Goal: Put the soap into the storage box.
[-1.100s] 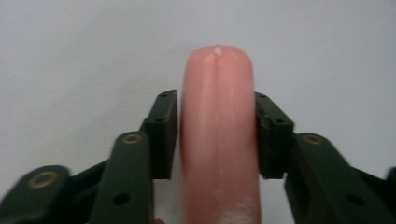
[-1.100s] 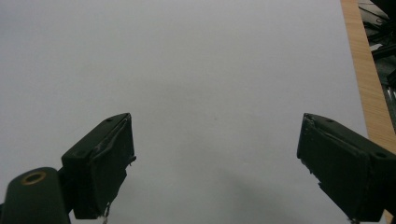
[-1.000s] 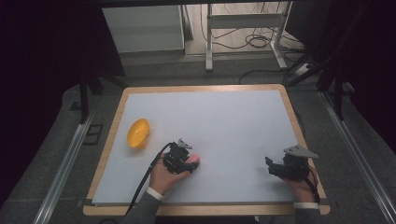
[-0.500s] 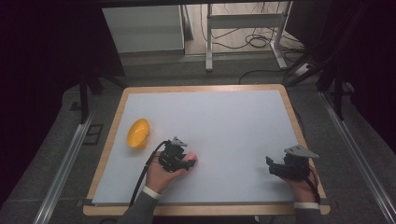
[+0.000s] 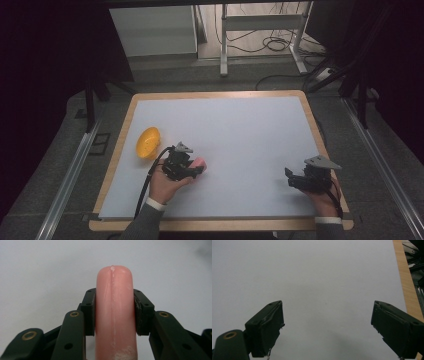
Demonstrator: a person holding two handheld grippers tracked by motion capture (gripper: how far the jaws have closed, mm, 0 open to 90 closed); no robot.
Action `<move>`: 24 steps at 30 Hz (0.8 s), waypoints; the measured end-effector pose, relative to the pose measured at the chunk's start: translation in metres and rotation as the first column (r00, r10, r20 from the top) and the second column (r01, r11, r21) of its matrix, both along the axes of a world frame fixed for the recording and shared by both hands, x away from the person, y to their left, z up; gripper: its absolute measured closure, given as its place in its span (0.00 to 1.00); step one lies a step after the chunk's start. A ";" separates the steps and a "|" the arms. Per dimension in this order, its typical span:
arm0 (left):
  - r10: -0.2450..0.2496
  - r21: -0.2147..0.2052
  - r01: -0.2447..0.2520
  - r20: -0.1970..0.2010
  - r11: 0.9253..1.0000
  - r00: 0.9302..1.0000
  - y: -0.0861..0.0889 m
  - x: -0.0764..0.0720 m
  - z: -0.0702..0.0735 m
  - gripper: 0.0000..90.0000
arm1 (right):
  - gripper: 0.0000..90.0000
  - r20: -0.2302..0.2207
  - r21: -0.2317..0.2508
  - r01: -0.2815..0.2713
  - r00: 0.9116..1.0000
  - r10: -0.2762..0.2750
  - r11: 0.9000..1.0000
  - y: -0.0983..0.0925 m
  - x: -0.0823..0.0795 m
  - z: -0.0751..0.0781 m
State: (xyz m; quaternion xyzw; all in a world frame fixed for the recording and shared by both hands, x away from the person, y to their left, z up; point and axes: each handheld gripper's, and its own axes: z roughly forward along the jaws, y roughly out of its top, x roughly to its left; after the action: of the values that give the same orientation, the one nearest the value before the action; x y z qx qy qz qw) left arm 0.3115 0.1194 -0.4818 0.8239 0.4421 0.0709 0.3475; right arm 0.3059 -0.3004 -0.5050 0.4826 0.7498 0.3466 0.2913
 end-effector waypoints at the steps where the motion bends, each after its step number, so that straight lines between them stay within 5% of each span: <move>1: 0.000 0.000 0.000 0.000 1.000 1.000 0.000 0.000 0.000 0.67 | 0.12 0.000 0.001 0.000 1.000 0.000 1.000 0.000 0.000 0.000; 24: 0.034 0.000 -0.034 0.028 0.999 0.999 0.020 0.006 0.018 0.67 | 0.12 0.000 0.002 0.003 1.000 -0.003 1.000 -0.001 0.000 0.000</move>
State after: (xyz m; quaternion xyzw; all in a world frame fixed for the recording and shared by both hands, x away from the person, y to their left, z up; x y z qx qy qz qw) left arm 0.3180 0.1395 -0.4636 0.8152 0.4512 0.0884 0.3523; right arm 0.3058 -0.3013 -0.5046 0.4837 0.7488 0.3470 0.2914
